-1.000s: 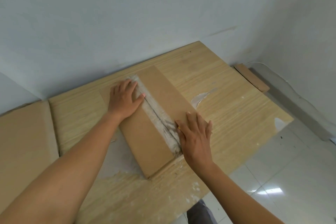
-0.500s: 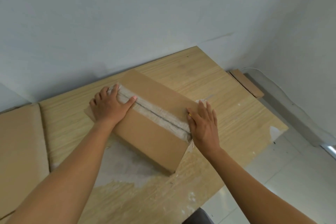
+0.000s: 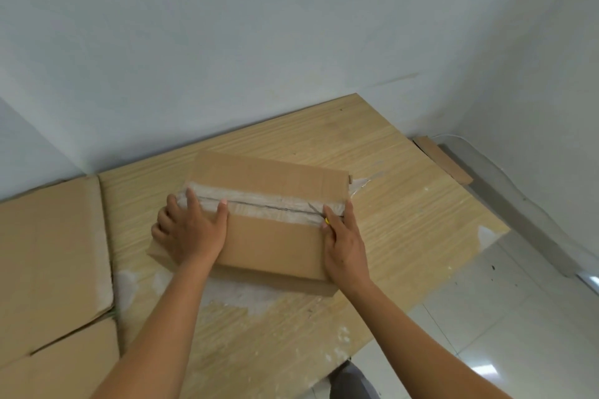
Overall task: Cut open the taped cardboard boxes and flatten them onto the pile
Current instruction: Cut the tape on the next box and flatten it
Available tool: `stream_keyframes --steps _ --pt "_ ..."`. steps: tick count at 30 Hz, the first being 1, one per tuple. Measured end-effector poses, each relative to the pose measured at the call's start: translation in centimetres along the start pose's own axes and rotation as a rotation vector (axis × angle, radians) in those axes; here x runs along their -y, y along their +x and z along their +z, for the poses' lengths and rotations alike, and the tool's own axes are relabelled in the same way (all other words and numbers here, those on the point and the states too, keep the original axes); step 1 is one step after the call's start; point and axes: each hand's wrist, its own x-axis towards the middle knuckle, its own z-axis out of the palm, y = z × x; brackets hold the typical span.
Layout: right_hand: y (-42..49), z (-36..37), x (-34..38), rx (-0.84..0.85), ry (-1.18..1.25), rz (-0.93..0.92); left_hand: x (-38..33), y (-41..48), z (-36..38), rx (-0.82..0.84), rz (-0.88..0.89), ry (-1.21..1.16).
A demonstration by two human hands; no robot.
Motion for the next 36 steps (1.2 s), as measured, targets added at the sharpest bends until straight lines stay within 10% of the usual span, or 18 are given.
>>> stream_keyframes --steps 14,22,36 --pt "9.6 -3.4 -1.9 0.341 -0.001 -0.162 -2.6 -6.4 0.8 0.118 0.07 0.073" --pt "13.6 -7.7 -4.5 0.363 0.247 0.137 -12.8 -8.4 2.5 0.214 0.383 0.023" --pt "14.8 -6.2 -6.2 0.53 0.231 0.031 -15.2 -8.4 4.3 0.038 0.367 -0.022"
